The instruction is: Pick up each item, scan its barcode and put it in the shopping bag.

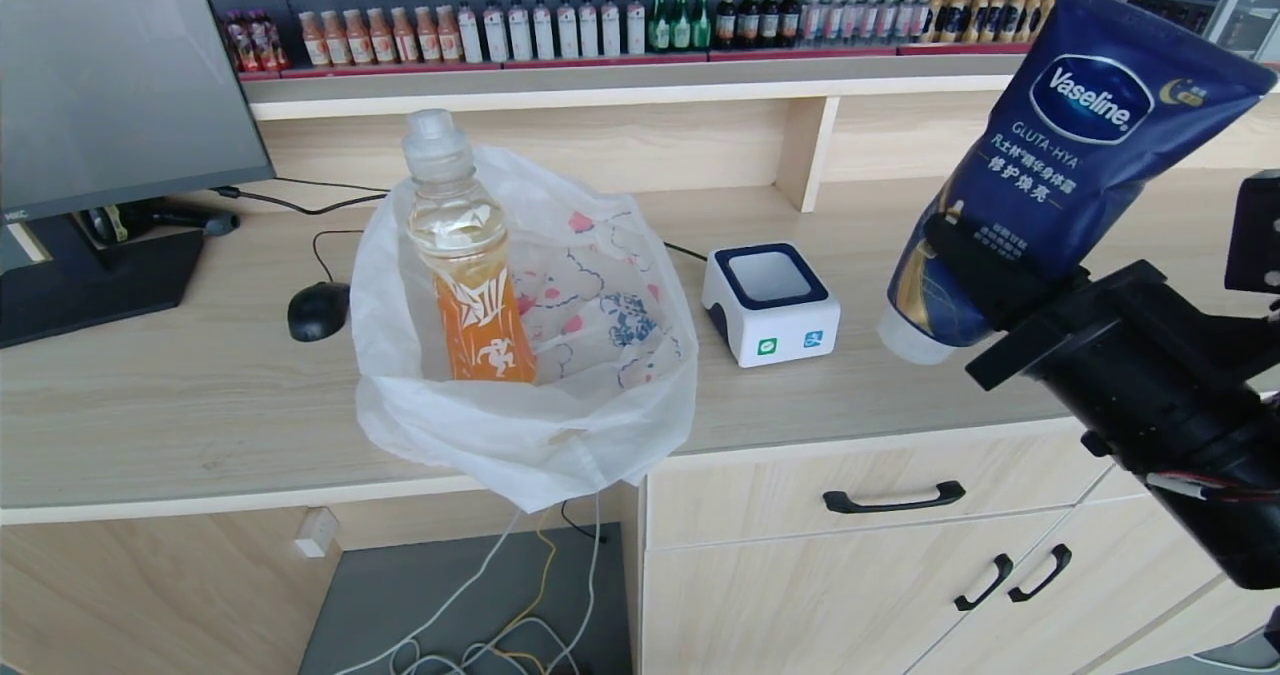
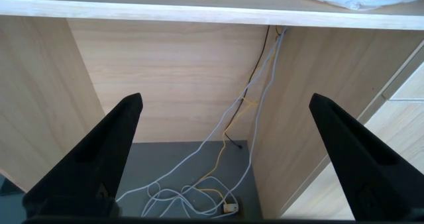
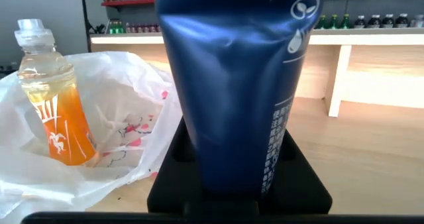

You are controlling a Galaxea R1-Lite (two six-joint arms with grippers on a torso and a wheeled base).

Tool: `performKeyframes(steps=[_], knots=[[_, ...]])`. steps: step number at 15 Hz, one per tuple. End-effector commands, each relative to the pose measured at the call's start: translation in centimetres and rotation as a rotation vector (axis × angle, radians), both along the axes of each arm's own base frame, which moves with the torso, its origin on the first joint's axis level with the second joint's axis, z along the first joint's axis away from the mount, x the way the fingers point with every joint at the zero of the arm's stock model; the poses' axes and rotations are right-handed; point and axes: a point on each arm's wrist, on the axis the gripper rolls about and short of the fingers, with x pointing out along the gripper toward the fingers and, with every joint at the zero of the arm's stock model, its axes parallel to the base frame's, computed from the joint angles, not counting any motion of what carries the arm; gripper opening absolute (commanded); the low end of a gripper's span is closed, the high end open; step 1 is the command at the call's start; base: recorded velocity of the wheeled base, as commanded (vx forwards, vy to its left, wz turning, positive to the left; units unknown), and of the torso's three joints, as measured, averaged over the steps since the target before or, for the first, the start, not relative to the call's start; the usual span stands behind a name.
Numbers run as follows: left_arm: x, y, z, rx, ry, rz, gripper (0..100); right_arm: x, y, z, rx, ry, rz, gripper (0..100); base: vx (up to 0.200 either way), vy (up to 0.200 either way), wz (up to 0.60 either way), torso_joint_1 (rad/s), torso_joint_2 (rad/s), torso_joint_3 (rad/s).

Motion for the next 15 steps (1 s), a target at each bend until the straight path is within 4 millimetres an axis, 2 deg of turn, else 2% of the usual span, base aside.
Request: performKeyframes(steps=[1,6,10,15], knots=[[0.0,0.0,0.0,0.000,0.000,0.002,100,1.3,0.7,-0.4,-0.024,0.003,-0.008,0,0.000,0.000,0.00,0.000,0.00,0.000],[0.0,0.0,0.0,-0.002,0.000,0.000,100,1.7,0.9,-0.8,-0.108,-0.029,0.014,0,0.000,0.000,0.00,0.000,0.00,0.000],[0.0,0.0,0.0,-0.003,0.000,0.002,100,2.5,1.1,-1.1,-0.113,-0.021,0.011,0,0.000,0.200,0.00,0.000,0.00,0.004],[0.0,0.0,0.0,-0.003,0.000,0.000,100,1.8,0.7,-1.2,-0.115,-0.013,0.009,0,0.000,0.200,0.00,0.001,0.00,0.001]])
